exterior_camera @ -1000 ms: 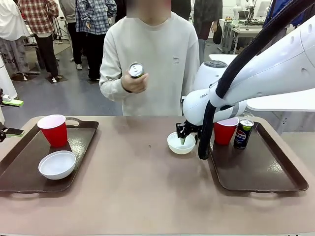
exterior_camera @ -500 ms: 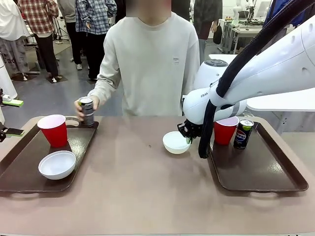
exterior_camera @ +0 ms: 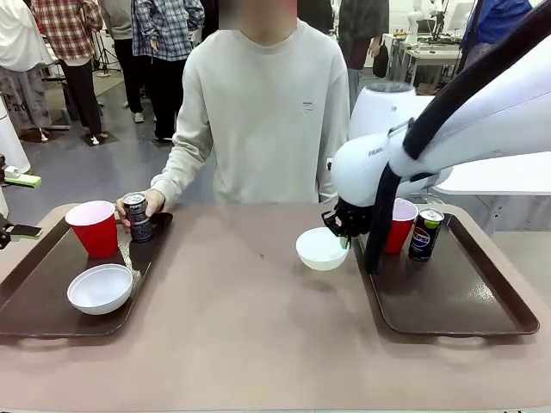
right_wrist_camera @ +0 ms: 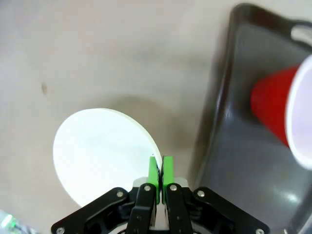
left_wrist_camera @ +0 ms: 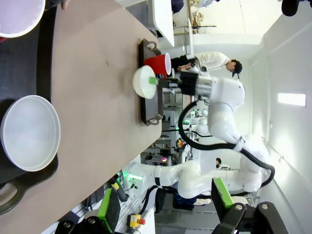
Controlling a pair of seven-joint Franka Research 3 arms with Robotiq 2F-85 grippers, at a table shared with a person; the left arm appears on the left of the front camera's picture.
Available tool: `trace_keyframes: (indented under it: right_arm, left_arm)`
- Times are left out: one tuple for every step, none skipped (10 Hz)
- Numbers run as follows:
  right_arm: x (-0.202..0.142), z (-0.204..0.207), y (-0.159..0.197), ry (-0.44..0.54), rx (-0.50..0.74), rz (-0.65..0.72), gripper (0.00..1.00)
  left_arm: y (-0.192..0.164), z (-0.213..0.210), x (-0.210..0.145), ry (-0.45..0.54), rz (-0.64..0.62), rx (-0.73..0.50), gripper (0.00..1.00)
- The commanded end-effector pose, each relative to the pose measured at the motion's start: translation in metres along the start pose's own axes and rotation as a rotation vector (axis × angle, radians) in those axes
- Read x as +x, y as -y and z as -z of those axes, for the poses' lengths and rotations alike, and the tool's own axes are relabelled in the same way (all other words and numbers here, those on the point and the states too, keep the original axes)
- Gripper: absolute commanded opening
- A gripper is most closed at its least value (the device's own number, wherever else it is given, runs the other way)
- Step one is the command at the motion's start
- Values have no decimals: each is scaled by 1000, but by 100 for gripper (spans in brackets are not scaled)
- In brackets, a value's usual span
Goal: Prepare tableware on both trays.
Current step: Pick up a Picnic Bowl from the table and place it on a Handle tray.
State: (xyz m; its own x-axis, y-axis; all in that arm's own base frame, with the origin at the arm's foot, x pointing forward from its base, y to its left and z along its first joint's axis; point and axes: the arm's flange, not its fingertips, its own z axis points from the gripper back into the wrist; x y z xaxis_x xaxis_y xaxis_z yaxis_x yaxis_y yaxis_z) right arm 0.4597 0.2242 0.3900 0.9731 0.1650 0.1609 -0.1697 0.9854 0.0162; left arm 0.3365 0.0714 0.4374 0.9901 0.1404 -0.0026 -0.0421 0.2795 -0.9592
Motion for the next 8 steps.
trace_keyframes:
  right_arm:
    - [-52,-59,22,-22,61,-45,0]
    - [-69,-72,39,-38,85,-33,0]
    - [-81,-80,60,-29,78,-8,0]
    - [-91,-84,93,-42,106,35,0]
    - [-95,-80,121,-44,147,57,0]
    - [-95,-77,149,-53,179,61,0]
    - [-94,-71,168,-26,188,20,0]
    - [-92,-63,178,31,106,-83,0]
  left_arm:
    - [-1,-2,-2,-5,19,-5,100]
    - [-1,-2,-2,-5,19,-5,100]
    - [-1,-2,-2,-5,19,-5,100]
    - [-1,-2,-2,-5,19,-5,100]
    - [-1,-2,-2,-5,19,-5,100]
    - [-1,-2,-2,-5,19,-5,100]
    - [-1,-2,-2,-5,19,-5,100]
    - [-1,-2,-2,-5,19,-5,100]
